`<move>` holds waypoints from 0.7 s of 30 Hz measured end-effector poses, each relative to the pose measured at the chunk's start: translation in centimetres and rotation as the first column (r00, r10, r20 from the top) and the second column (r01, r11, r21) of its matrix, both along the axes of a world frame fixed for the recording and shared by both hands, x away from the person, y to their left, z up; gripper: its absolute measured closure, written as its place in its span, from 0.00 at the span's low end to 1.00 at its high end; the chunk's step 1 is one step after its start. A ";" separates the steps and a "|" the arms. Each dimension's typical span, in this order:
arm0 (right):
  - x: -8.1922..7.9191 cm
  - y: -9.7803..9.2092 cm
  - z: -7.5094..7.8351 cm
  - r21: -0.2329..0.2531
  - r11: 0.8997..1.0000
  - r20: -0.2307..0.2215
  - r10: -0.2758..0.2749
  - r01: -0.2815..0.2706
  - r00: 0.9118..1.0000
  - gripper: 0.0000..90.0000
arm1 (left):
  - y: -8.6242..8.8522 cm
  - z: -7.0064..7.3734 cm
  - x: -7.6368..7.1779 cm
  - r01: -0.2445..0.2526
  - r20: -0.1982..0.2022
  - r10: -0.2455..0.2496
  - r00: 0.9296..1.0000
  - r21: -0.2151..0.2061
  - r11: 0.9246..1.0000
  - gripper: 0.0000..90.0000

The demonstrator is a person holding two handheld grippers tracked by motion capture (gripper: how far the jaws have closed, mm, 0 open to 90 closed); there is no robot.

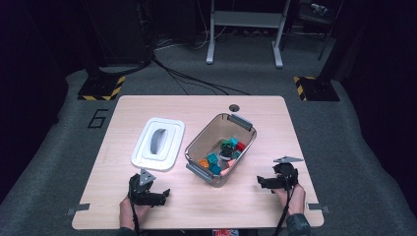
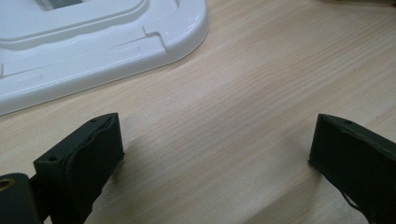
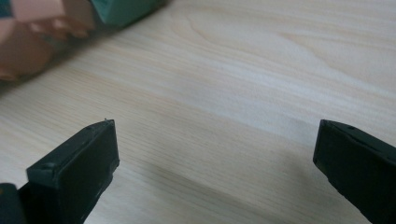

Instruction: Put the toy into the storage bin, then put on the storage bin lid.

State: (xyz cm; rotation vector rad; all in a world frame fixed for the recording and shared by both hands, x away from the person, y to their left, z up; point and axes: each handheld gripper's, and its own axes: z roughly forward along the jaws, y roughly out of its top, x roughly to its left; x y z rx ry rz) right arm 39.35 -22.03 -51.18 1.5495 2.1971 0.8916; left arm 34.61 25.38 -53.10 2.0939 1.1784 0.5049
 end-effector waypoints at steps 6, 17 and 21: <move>-0.1 0.4 -1.0 -0.047 0.999 0.031 -0.021 0.023 0.999 0.00 | 0.0 0.0 0.0 0.000 0.000 0.000 1.000 0.000 1.000 0.03; -1.1 0.2 -1.8 -0.055 0.996 0.126 -0.062 0.069 0.990 0.00 | 0.0 0.0 0.0 0.010 -0.003 -0.010 1.000 0.001 1.000 0.03; -1.4 0.0 -1.8 -0.050 0.996 0.127 -0.068 0.075 0.990 0.00 | 0.2 0.0 0.0 0.030 0.004 -0.030 1.000 0.000 1.000 0.03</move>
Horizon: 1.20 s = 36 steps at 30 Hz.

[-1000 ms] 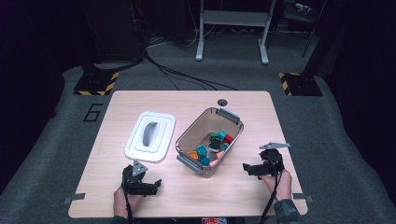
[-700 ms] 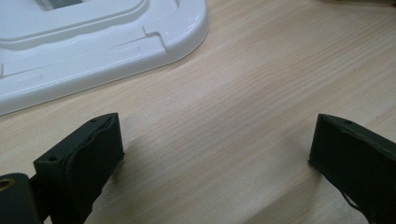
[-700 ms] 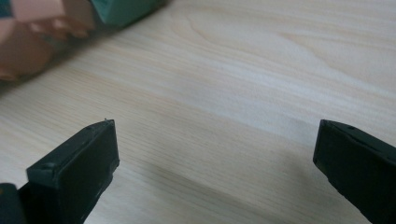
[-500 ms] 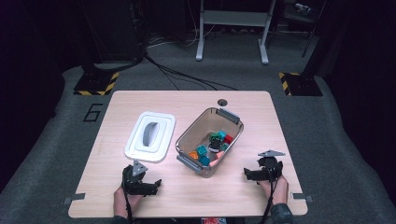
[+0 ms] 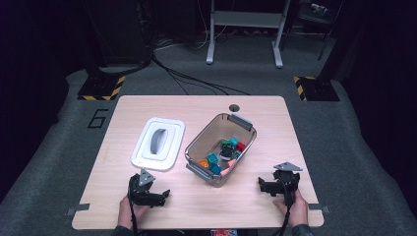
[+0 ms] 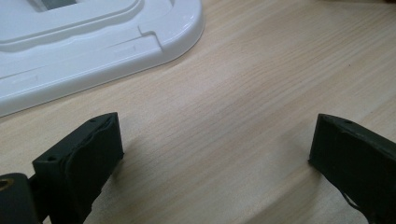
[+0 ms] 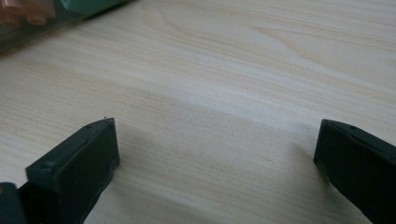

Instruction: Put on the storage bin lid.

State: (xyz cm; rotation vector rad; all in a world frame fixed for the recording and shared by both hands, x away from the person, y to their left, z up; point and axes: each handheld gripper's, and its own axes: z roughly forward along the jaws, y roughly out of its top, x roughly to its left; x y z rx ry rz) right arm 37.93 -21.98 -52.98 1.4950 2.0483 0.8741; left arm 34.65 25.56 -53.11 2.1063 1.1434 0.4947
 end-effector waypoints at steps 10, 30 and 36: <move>-0.1 -0.4 0.0 -0.001 0.999 -0.001 0.046 -0.046 0.999 0.00 | 0.4 0.4 0.2 -0.004 -0.034 0.005 0.999 0.033 0.999 0.03; 0.5 -0.2 0.0 -0.004 0.995 -0.005 0.104 -0.104 0.995 0.00 | 3.2 3.5 3.6 -0.132 -0.016 0.132 0.991 -0.066 0.989 0.04; 0.5 -0.4 0.0 -0.005 0.994 0.002 0.112 -0.112 0.994 0.00 | 3.9 4.2 5.6 -0.188 -0.013 0.188 0.982 -0.069 0.980 0.02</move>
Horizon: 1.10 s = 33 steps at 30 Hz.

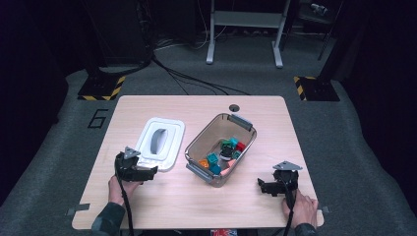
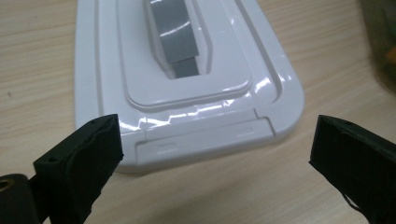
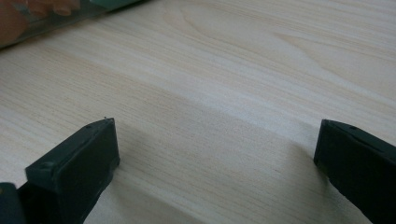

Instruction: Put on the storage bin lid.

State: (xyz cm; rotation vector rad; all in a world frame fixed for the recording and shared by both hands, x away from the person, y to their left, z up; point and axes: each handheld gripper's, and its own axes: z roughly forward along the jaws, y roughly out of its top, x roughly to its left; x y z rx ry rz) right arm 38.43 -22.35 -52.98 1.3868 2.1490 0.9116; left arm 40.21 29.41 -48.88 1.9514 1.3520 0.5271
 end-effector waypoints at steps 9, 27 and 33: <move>0.0 0.0 0.0 0.002 1.000 -0.001 0.000 0.000 1.000 0.00 | 0.1 0.4 1.9 -0.035 0.005 0.035 0.999 -0.017 0.999 0.00; 0.0 -0.2 0.0 -0.005 1.000 -0.001 0.011 -0.011 1.000 0.00 | -0.3 0.8 7.5 -0.052 -0.018 0.051 0.999 -0.036 0.998 0.01; 0.0 -0.2 0.0 -0.003 1.000 -0.002 0.013 -0.013 1.000 0.00 | -0.7 0.3 9.1 -0.045 -0.038 0.044 0.998 -0.010 0.999 0.03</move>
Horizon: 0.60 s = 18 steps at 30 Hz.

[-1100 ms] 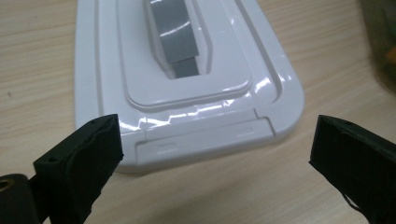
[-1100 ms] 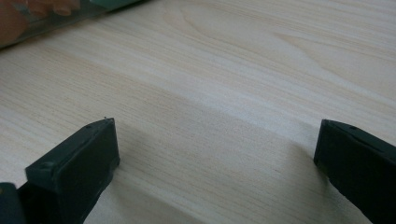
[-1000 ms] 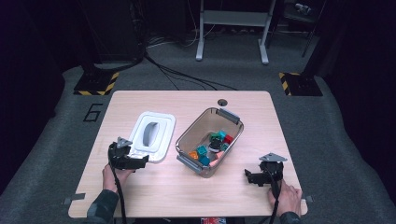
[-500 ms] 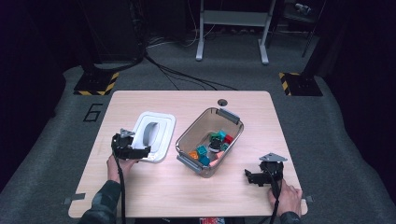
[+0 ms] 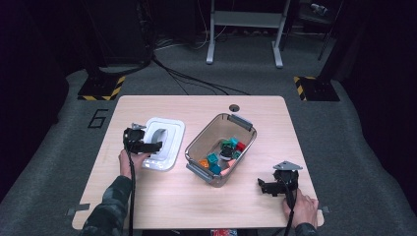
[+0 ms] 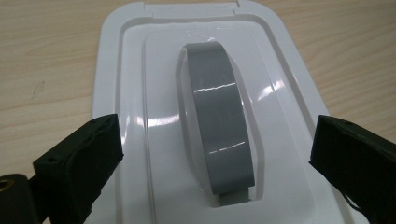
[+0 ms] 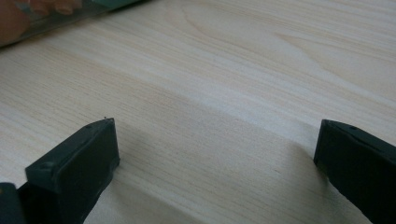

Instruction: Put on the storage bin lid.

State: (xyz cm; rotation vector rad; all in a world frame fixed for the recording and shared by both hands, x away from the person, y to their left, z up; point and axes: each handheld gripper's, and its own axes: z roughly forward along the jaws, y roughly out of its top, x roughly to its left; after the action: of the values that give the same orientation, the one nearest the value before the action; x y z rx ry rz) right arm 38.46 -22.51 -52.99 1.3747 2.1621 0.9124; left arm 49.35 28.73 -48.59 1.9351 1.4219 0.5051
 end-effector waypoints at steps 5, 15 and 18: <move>0.0 0.0 0.0 -0.003 1.000 0.001 0.001 -0.001 1.000 0.00 | -0.2 -0.4 0.2 -0.003 0.008 0.003 1.000 -0.023 1.000 0.14; 0.0 0.0 0.0 -0.002 1.000 -0.002 0.002 -0.002 1.000 0.00 | -0.7 -1.1 0.7 -0.012 -0.010 0.012 1.000 0.011 1.000 0.56; 0.0 0.0 0.0 -0.003 1.000 -0.002 0.004 -0.004 1.000 0.00 | -0.6 -1.0 0.7 -0.005 -0.007 0.005 1.000 0.015 1.000 0.68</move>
State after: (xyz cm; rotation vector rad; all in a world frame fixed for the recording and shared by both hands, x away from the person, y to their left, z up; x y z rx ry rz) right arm 38.46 -22.53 -52.98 1.3716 2.1672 0.9097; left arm 50.01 28.11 -49.62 1.9475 1.4315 0.5124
